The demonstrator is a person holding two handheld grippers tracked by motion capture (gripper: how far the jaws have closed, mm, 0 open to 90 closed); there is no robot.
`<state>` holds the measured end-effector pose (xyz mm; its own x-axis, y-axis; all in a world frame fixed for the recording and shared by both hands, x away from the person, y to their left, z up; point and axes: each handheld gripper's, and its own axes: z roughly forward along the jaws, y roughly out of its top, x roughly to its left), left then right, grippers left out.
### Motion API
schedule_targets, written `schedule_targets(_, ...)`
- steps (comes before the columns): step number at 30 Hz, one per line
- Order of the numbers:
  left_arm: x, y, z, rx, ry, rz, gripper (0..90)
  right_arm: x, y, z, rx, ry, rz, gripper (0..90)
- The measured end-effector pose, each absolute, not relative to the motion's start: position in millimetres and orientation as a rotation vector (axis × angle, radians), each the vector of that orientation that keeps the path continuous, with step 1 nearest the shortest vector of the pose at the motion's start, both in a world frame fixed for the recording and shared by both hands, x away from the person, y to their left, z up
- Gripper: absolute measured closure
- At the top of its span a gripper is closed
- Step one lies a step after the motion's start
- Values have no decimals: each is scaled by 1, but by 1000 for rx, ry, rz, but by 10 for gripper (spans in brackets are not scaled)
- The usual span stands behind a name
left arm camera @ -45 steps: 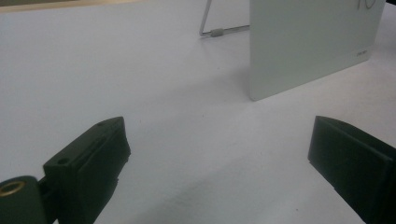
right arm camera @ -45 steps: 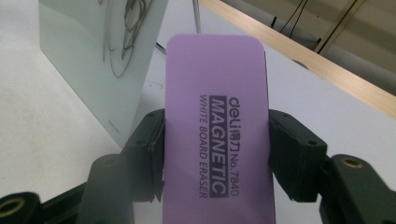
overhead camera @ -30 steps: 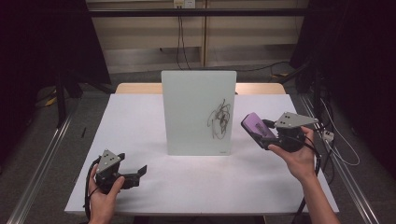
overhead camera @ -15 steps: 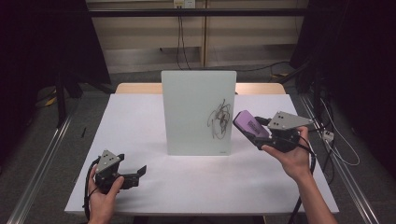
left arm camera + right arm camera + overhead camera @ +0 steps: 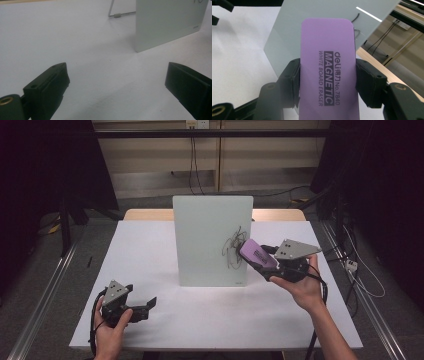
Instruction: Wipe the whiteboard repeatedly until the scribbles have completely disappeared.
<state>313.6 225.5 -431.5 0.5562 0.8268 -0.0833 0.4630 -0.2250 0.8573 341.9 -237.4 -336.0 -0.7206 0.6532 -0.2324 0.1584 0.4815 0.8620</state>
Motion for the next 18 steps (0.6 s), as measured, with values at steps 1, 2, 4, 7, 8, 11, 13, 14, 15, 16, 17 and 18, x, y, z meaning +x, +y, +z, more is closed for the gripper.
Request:
schedule_targets(1,314,225,-432,1867,1050,494,50,343,-236,-336,662,2190,1194,414)
schedule_targets(2,314,225,-432,1872,1049,494,50,343,-234,-335,657,2193,1193,414)
schedule_targets(4,315,224,-432,1869,1049,490,50,344,-231,-334,644,2194,1196,414)
schedule_targets(7,316,223,-433,1874,1047,486,50,348,-228,-330,632,2185,1205,414)
schedule_targets(8,316,223,-433,1876,1045,486,50,350,-227,-330,629,2181,1209,414)
schedule_targets(11,316,223,-432,1878,1044,489,50,357,-224,-327,621,2164,1225,413)
schedule_targets(13,317,223,-432,1875,1044,490,50,363,-222,-326,616,2161,1244,413)
schedule_targets(14,317,223,-432,1875,1044,488,50,366,-221,-325,612,2158,1251,413)
schedule_targets(15,317,223,-432,1875,1045,485,50,368,-220,-324,611,2155,1254,413)
schedule_targets(16,317,223,-433,1876,1046,483,50,371,-219,-322,612,2157,1251,413)
schedule_targets(17,317,223,-432,1878,1044,484,50,375,-217,-319,603,2161,1242,413)
schedule_targets(18,317,223,-432,1876,1045,488,50,375,-217,-319,603,2161,1242,413)
